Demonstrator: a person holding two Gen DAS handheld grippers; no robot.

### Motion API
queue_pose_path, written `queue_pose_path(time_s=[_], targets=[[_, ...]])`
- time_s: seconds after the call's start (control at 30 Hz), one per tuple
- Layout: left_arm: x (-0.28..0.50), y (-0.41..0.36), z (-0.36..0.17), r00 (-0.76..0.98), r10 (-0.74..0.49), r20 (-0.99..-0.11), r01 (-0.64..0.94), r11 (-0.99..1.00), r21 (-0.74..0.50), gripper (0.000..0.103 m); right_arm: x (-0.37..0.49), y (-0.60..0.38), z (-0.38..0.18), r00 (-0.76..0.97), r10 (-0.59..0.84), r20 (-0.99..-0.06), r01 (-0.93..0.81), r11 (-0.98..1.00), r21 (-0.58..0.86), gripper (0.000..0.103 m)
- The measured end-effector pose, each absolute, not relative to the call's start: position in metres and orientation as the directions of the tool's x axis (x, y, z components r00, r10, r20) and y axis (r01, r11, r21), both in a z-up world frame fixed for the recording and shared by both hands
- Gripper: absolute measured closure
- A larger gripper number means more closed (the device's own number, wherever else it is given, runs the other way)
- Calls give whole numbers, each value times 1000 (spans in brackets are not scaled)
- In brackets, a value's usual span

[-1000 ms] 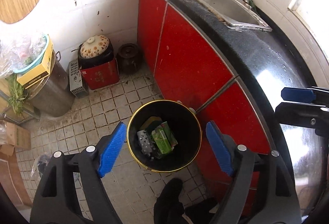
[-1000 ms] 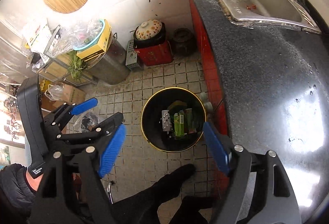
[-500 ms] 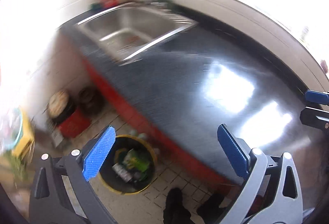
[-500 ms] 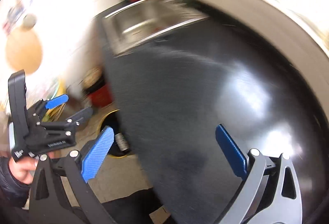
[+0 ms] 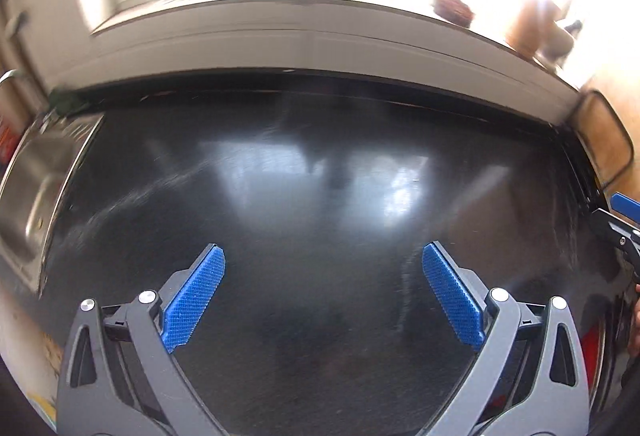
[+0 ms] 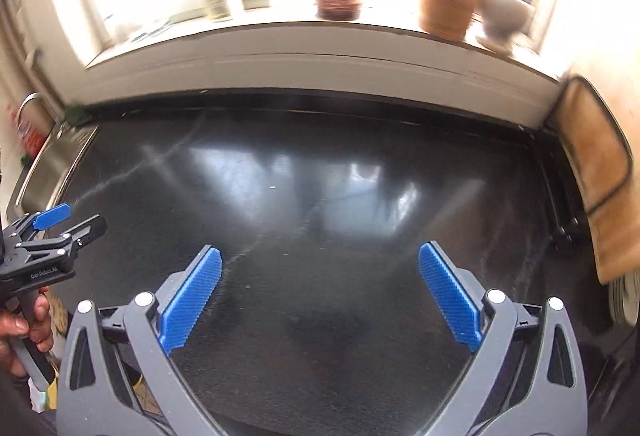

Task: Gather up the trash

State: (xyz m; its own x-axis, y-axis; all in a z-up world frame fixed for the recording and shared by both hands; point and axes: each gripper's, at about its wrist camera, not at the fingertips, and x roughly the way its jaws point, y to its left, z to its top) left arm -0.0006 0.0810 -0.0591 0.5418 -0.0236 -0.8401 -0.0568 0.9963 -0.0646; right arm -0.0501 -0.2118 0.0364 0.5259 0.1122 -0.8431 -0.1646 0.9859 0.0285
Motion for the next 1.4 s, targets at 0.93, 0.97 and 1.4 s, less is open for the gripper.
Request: queue_pose_path(time_s=[0.93, 0.97, 1.4], targets=[[36, 25, -62, 502, -5, -865, 10, 1000, 0, 7, -25, -264, 17, 496, 126, -859, -106, 991, 84, 7], [36, 26, -63, 501, -4, -866, 9, 1000, 1, 7, -25, -264, 16, 495, 127, -859, -107, 991, 85, 7], [36, 27, -64, 495, 5, -869, 1, 1000, 6, 7, -23, -266, 14, 491, 135, -861, -110, 990, 92, 7]])
